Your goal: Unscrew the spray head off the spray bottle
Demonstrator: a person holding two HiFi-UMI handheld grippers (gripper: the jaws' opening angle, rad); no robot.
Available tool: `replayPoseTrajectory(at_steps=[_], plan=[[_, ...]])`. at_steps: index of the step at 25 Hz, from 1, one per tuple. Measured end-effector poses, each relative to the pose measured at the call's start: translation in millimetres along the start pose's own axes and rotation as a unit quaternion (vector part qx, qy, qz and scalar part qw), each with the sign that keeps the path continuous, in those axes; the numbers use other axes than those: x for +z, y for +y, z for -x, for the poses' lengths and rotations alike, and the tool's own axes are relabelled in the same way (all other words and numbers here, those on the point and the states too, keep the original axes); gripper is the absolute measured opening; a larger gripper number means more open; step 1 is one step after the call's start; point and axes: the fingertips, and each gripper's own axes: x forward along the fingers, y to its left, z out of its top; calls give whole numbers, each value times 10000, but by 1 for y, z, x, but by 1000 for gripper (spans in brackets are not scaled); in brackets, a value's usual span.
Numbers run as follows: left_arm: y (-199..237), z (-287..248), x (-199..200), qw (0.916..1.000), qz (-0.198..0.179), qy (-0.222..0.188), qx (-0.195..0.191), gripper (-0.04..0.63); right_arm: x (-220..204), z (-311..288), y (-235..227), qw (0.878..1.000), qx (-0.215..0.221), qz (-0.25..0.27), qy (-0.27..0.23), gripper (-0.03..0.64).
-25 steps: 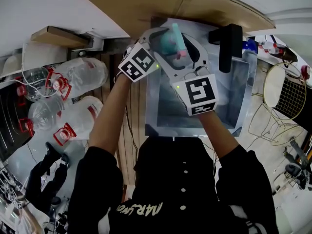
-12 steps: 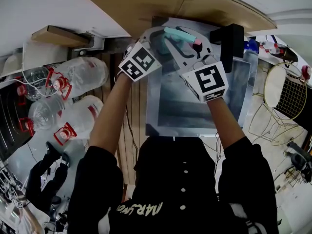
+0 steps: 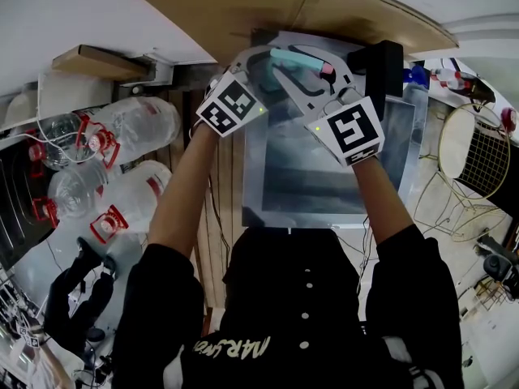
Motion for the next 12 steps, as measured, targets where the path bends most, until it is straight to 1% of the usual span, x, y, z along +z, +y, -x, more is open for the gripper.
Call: replayPoseTrajectory(at_steps=[6,10,12], plan=[[-1,-1,0,10000,-8,22,-39,393,-1,1,0,9999,126,52,32,169],[-1,-1,1,10000,-3,-1,-17,393,1,9,-9,9997,-71,-221,8,257],[-1,0,0,10000,-6,-7,-13,393,3,13,-9,9994,-114,-312,-14,280]])
